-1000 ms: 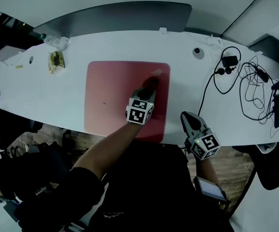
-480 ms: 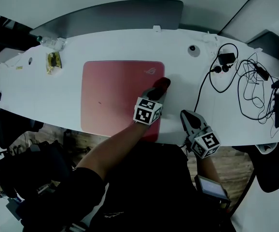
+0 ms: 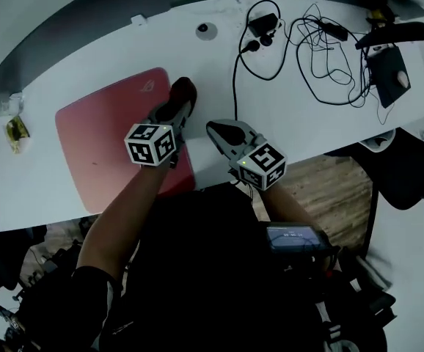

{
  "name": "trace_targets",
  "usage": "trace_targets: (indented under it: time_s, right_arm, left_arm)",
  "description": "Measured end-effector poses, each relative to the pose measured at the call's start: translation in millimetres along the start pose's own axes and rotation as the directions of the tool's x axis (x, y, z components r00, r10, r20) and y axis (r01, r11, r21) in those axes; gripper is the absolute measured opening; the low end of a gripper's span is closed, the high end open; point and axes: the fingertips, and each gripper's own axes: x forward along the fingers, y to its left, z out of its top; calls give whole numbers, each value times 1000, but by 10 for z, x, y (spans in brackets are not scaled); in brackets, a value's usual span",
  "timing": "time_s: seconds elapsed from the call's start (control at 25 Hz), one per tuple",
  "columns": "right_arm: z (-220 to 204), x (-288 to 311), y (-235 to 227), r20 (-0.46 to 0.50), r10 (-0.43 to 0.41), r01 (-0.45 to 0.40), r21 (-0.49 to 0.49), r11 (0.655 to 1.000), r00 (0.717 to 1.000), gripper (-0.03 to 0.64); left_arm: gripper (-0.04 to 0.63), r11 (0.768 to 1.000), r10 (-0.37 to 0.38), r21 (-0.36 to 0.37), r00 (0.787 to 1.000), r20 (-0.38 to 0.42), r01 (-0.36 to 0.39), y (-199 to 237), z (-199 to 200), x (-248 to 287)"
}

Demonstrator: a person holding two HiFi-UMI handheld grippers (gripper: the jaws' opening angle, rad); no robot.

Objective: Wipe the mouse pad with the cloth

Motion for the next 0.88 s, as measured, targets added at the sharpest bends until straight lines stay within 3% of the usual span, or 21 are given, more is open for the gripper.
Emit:
trace_targets:
  time_s: [0.32,0.88]
  right_arm:
    - [7,32,46,6,-20,20,23,1000,1000,25]
    - [-63,-4,106,0,-53,53,32,998,999,25]
  left_arm:
    - [91,999,-27,26,1000,-3,27,108,148,120]
    - [89,991,135,40,986,-101,-131,578,-86,23]
